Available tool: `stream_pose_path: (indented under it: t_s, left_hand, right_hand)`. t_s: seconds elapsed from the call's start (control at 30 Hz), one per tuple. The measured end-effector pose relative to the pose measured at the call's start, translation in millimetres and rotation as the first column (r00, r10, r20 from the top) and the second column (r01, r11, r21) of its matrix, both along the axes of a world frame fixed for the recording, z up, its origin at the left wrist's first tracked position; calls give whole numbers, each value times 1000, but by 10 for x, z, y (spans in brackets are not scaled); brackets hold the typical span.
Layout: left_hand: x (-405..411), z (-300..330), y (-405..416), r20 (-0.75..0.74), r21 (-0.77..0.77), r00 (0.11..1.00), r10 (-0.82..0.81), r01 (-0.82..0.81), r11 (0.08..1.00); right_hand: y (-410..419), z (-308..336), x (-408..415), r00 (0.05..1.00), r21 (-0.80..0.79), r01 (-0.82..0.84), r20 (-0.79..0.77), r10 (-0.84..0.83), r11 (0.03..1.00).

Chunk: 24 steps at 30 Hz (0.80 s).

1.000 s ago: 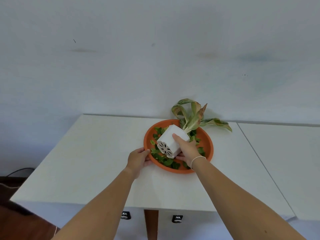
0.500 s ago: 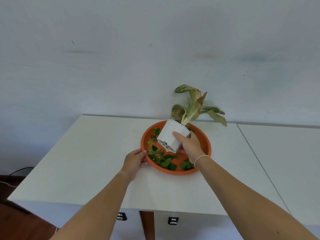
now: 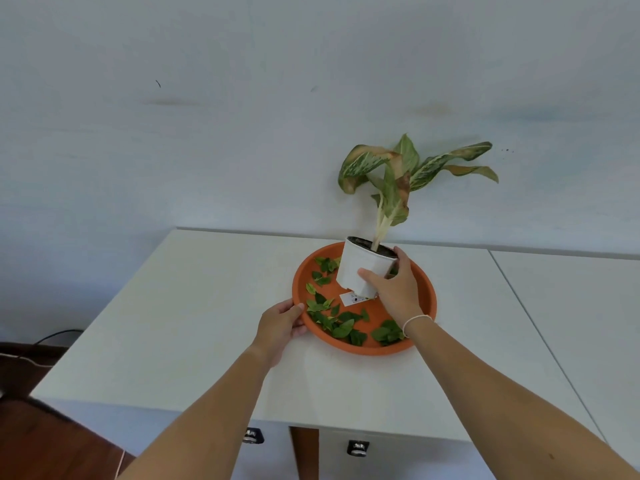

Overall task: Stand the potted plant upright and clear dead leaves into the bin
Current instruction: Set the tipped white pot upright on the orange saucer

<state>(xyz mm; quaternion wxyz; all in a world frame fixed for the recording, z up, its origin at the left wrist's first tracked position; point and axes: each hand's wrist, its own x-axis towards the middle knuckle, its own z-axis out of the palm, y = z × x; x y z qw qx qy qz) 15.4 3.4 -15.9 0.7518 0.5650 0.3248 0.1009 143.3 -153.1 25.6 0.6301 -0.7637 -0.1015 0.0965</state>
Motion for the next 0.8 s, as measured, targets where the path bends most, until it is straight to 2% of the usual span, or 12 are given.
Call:
stream_pose_path:
  t_s: [0.3, 0.5, 0.8]
  left_hand:
    - [-2, -9, 10, 2, 2, 1000, 2, -2, 1000]
    - [-3, -14, 17, 3, -8, 1000, -6, 6, 1000]
    - [-1, -23, 19, 5, -11, 1000, 3, -2, 1000]
  right_hand:
    - [50, -91, -59, 999, 20, -45, 24, 45, 999]
    - [34, -136, -42, 998, -12, -60, 23, 60, 998]
    - [-40, -186, 33, 990, -98, -77, 112, 88, 992]
